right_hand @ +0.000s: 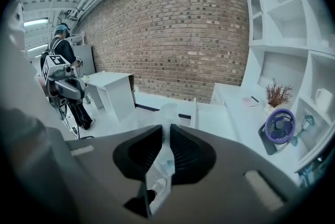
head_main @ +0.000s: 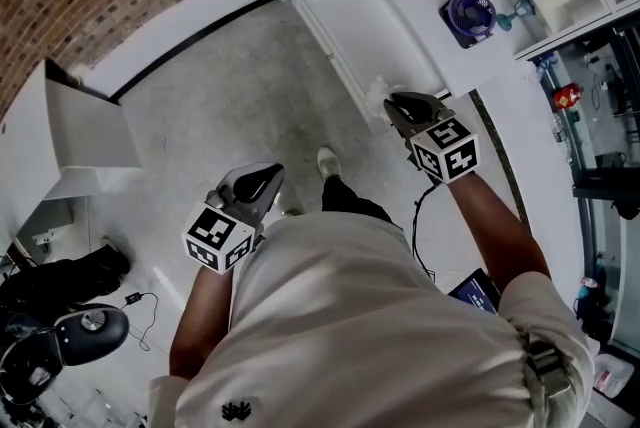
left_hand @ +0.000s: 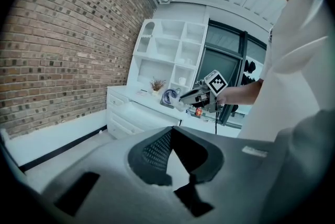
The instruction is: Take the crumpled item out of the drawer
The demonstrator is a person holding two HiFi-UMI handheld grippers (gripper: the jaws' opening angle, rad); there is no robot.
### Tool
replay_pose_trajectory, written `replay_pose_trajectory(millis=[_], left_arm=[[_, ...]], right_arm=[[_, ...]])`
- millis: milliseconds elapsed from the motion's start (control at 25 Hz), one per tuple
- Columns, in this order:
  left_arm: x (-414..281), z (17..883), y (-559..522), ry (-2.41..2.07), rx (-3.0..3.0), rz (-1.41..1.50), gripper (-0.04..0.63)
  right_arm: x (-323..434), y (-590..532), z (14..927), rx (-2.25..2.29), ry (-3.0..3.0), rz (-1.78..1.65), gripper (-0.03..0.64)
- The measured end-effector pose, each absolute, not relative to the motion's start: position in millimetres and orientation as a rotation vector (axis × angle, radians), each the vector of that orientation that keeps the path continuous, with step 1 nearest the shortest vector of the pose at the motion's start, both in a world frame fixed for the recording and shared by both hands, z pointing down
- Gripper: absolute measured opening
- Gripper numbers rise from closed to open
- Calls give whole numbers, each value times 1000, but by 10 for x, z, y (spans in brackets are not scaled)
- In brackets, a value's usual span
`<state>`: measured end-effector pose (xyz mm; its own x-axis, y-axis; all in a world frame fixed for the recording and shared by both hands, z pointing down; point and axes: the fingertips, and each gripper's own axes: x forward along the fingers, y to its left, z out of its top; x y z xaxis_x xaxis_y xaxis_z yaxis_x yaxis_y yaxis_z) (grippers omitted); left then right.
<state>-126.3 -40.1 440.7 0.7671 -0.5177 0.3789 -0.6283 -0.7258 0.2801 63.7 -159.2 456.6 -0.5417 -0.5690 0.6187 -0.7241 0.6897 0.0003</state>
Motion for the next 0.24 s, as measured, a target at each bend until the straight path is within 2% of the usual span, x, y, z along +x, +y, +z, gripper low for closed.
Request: replay_pose_trajectory(millis=[240], left_arm=[[-1133, 4469, -559, -861, 2558, 391, 5]], right_arm=[[765, -1753, 4651, 980, -2295, 350, 60]])
